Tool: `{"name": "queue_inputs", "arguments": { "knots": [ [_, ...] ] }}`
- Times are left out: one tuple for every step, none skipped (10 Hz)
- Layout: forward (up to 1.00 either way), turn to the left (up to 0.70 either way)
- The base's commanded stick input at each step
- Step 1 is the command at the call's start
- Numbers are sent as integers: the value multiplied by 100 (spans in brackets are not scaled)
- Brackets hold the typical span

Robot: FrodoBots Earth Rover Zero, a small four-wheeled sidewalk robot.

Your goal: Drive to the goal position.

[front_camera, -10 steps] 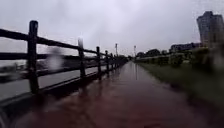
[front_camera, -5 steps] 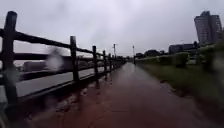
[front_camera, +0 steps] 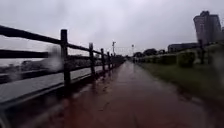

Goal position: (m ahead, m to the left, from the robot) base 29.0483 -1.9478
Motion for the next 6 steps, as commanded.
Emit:
{"name": "queue_inputs", "arguments": {
  "knots": [
    [100, 1],
    [100, 1],
    [100, 1],
    [100, 1],
    [100, 1],
    [100, -9]
  ]
}}
